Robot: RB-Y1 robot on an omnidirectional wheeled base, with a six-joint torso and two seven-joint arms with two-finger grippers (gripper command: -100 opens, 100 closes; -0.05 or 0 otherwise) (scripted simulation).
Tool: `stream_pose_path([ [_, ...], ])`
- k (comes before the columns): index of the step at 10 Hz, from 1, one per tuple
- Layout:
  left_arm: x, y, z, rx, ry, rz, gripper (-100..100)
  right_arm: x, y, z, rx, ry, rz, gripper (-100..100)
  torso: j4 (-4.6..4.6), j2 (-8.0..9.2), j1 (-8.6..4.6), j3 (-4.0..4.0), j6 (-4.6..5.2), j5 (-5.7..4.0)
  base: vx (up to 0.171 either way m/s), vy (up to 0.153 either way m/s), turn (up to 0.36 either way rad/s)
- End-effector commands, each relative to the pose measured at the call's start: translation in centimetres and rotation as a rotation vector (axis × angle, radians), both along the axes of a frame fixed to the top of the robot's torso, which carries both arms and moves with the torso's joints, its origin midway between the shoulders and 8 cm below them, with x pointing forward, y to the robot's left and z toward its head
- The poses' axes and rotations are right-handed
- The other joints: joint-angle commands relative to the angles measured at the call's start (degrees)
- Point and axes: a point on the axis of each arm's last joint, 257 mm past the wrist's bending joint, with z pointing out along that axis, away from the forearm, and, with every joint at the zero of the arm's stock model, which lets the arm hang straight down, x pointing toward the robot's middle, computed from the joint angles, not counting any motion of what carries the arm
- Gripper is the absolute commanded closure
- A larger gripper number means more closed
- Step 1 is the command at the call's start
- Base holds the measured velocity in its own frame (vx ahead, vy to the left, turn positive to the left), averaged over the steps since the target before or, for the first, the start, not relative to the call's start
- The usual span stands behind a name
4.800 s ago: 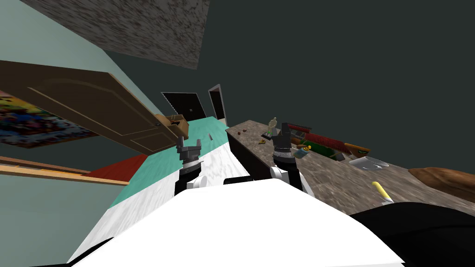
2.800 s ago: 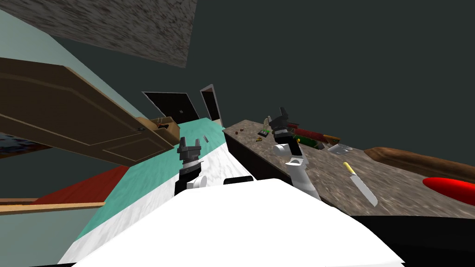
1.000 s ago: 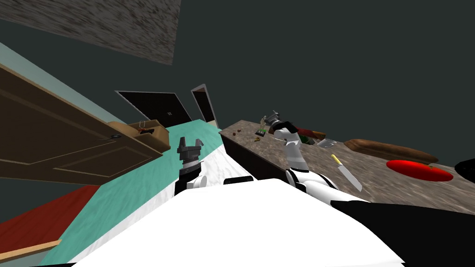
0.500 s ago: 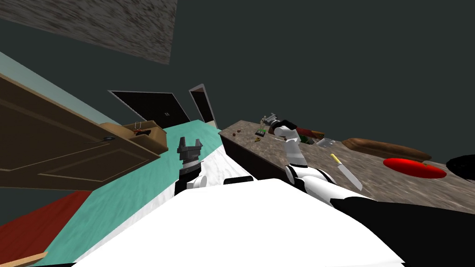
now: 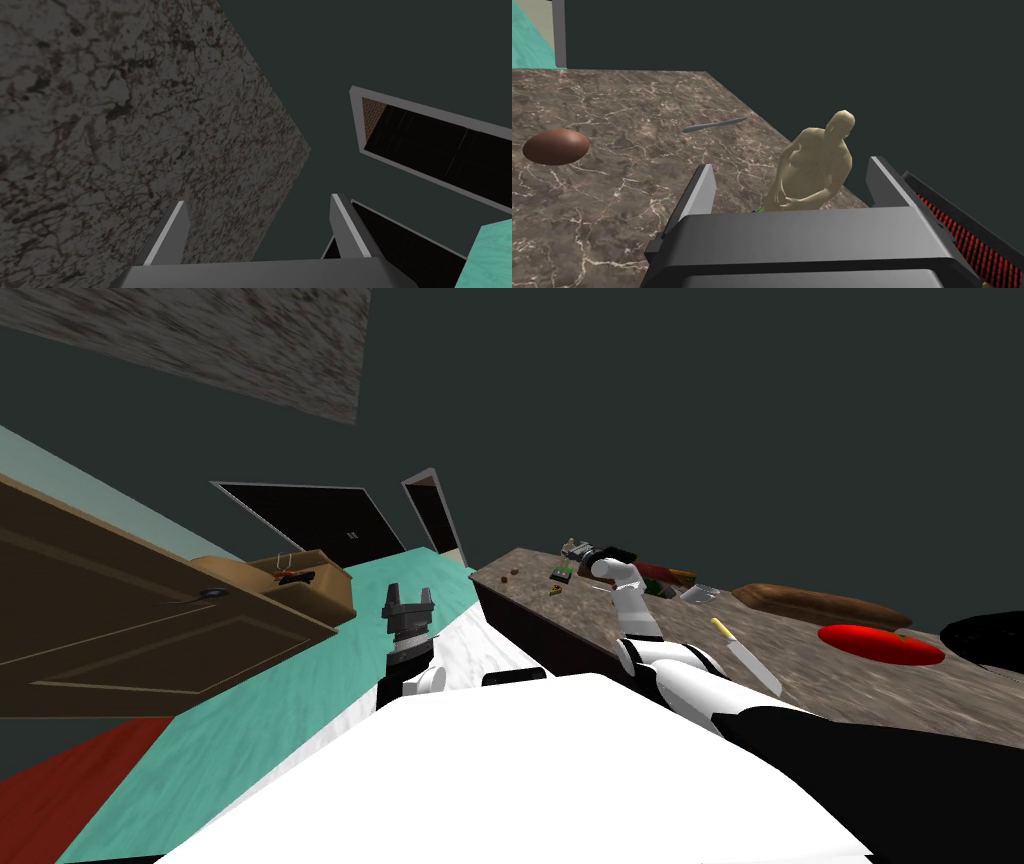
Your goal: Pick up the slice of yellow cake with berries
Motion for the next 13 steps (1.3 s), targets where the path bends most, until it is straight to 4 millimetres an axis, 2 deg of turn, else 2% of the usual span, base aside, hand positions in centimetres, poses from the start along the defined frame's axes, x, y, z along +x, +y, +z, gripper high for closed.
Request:
stream_pose_path([
  [1,0.0,0.0,0.0,0.000,0.000,0.000,0,-0.1,0.0,-0.7,0.029,0.029,0.002,-100,0.00,0.00,0.00,0.00,0.00,0.00,0.014,0.007,0.022],
  [2,0.0,0.0,0.0,0.000,0.000,0.000,0,0.3,-0.3,-2.3,0.095,0.087,0.004,-100,0.01,0.06,-0.06,0.03,0.01,-0.01,0.027,0.013,-0.054],
  [6,0.0,0.0,0.0,0.000,0.000,0.000,0,0.5,-0.6,-5.9,0.244,0.226,0.001,-100,0.00,0.01,-0.02,0.01,0.01,0.00,0.033,0.025,-0.049],
  [10,0.0,0.0,0.0,0.000,0.000,0.000,0,-0.2,-1.3,-11.2,0.396,0.394,-0.034,-100,-0.01,-0.01,-0.03,-0.01,0.01,-0.01,0.038,0.024,-0.042],
  [11,0.0,0.0,0.0,0.000,0.000,0.000,0,-0.4,-1.2,-11.7,0.417,0.415,-0.038,-100,-0.01,-0.02,-0.04,-0.01,0.02,-0.01,0.030,0.019,-0.029],
  [12,0.0,0.0,0.0,0.000,0.000,0.000,0,-0.8,-1.5,-13.5,0.465,0.469,-0.053,-100,0.00,0.00,-0.04,0.00,0.00,-0.01,0.043,0.025,-0.046],
  [13,0.0,0.0,0.0,0.000,0.000,0.000,0,-1.0,-1.4,-13.9,0.485,0.489,-0.057,-100,-0.01,-0.02,-0.03,-0.01,0.02,-0.01,0.034,0.023,-0.031],
])
